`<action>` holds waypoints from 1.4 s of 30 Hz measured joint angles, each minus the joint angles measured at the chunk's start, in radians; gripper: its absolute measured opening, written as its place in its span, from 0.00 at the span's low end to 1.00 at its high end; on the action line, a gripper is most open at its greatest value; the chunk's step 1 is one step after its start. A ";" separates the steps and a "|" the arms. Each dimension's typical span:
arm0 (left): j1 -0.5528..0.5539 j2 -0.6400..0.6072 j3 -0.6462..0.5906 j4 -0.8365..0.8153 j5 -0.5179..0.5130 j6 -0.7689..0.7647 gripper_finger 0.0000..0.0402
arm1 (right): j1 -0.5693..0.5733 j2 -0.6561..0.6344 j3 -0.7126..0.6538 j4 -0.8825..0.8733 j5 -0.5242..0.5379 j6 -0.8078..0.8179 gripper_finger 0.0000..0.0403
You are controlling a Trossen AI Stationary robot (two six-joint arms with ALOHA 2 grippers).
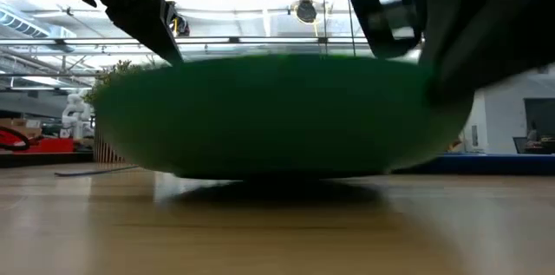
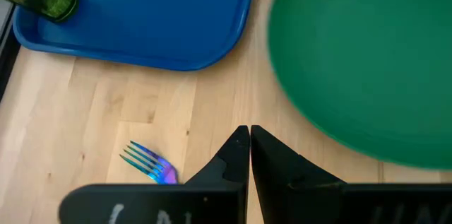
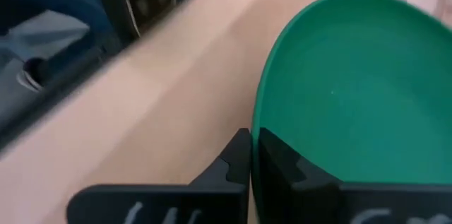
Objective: Pick and place plate/cup/fork/spoon on tray
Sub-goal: Put the green plate on the blue serving tray to the bottom right of the green cup
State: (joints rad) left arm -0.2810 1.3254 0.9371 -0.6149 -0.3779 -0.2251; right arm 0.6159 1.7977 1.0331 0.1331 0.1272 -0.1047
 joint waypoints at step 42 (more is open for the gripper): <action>0.000 0.001 0.000 0.043 0.002 0.006 0.05 | -0.199 -0.239 0.191 -0.810 0.323 0.318 0.00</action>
State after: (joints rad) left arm -0.2813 1.3262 0.9375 -0.5716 -0.3763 -0.2188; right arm 0.4172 1.5589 1.2245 -0.6771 0.4503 0.2133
